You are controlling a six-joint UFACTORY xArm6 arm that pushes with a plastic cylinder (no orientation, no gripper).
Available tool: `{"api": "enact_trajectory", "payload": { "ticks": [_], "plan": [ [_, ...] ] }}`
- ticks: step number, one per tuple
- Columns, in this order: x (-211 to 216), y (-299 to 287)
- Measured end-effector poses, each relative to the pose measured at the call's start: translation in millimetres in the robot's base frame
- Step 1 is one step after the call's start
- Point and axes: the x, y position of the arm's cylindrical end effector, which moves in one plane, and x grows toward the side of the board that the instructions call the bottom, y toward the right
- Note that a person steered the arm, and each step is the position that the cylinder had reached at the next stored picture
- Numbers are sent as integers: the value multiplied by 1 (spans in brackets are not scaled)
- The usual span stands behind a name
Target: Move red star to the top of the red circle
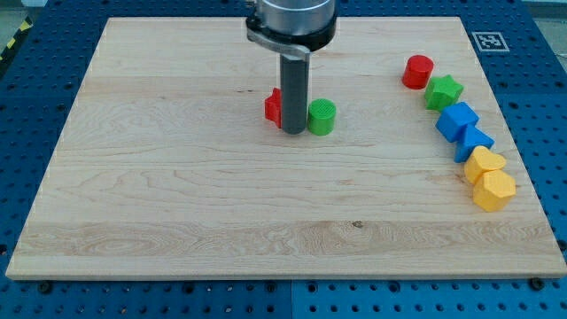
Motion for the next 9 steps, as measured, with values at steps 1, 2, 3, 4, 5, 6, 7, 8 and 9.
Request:
{"api": "enact_trajectory", "payload": {
  "ticks": [1,2,3,4,5,6,7,8,9],
  "plan": [
    [-12,-5],
    [2,-9],
    [29,-16],
    [13,-33],
    [5,-34],
    [0,-34],
    [-15,-34],
    [-25,-28],
    [-45,-27]
  ]
}}
